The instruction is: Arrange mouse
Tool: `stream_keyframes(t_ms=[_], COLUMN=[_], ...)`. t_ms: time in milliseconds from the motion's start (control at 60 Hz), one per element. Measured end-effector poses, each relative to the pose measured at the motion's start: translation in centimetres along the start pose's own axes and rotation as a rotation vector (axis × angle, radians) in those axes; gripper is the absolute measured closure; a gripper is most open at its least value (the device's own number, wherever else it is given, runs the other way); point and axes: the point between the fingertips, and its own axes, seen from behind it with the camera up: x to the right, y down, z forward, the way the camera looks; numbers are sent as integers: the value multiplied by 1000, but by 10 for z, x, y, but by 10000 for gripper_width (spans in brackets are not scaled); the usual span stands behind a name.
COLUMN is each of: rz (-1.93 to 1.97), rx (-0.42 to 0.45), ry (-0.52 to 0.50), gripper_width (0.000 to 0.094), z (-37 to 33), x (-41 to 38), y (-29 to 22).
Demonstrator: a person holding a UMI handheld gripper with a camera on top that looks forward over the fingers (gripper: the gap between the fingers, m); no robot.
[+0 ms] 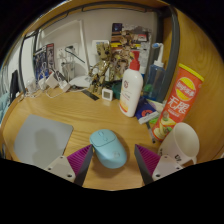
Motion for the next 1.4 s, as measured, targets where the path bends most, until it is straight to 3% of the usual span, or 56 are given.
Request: stream_keyframes(t_ms=[350,600,717,750,933,1067,1250,1400], rz=[73,114,138,152,176,195,170,141], rx=[11,45,21,13,-12,78,199,226], ry=[-41,49,84,92,147,185,155,102], gripper_width=[337,470,573,639,626,624,625,624], z=[21,24,24,25,22,-13,-71,-86], x=[-3,4,5,5,5,-8,-75,-147], y=[-10,-14,-12,-11,-18,-73,-154,-172])
